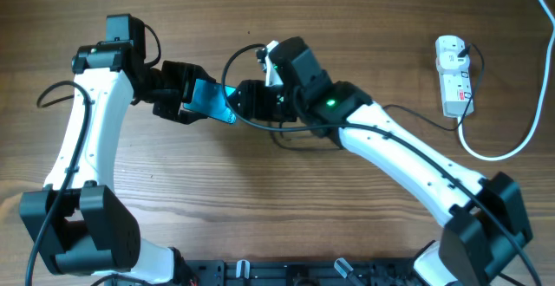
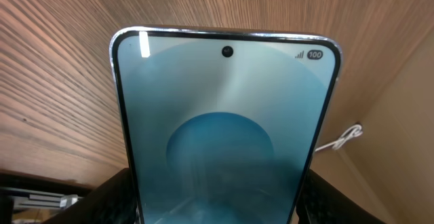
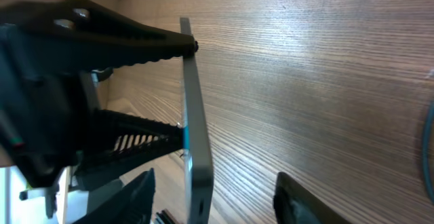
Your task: Plug charger to phone and switch on socket
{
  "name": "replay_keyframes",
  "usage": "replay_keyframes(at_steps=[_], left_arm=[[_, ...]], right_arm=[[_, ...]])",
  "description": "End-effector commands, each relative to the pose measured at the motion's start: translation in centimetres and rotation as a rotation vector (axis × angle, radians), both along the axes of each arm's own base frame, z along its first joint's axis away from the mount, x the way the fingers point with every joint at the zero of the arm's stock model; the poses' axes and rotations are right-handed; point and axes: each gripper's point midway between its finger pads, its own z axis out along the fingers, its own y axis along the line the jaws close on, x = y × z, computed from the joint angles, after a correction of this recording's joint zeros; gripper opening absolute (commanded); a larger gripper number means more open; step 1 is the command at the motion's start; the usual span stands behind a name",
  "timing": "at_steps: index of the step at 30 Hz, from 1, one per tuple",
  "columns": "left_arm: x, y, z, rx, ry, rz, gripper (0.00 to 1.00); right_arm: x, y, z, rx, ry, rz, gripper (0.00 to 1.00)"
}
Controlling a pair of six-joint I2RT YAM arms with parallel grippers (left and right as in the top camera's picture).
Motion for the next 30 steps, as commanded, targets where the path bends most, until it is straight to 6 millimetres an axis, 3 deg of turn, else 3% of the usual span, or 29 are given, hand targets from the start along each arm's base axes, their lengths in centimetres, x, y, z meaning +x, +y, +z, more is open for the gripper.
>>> replay_keyframes(at_steps=[1, 8, 12, 25, 29, 30], left_arm=[[-0.1, -1.0, 1.5, -0.059, -0.026, -0.002, 0.59], [-0.2, -1.7, 2.1, -0.110, -0.028, -0.011, 0.59], [-0.2, -2.0, 2.4, -0.136, -0.029, -0.016, 0.59], [-0.2, -2.0, 2.4, -0.135, -0.029, -0.016, 0.61], [-0.2, -2.0, 2.4, -0.135, -0.029, -0.016, 0.66], [-0.2, -2.0, 2.4, -0.135, -0.030, -0.016, 0.76]], right_arm=[[0.5, 1.1, -0.6, 0.000, -0.004, -0.021, 0.50], [1.0, 2.5, 0.0, 0.010, -0.080, -0.048, 0.44], [1.1, 2.9, -0.9, 0.006, -0.050, -0.077, 0.36], [1.4, 3.2, -0.4, 0.028, -0.065, -0.079, 0.04], [1.4, 3.2, -0.4, 0.030, -0.060, -0.083, 0.04], [1.4, 3.2, -0.4, 0.030, -0.059, -0.084, 0.04]])
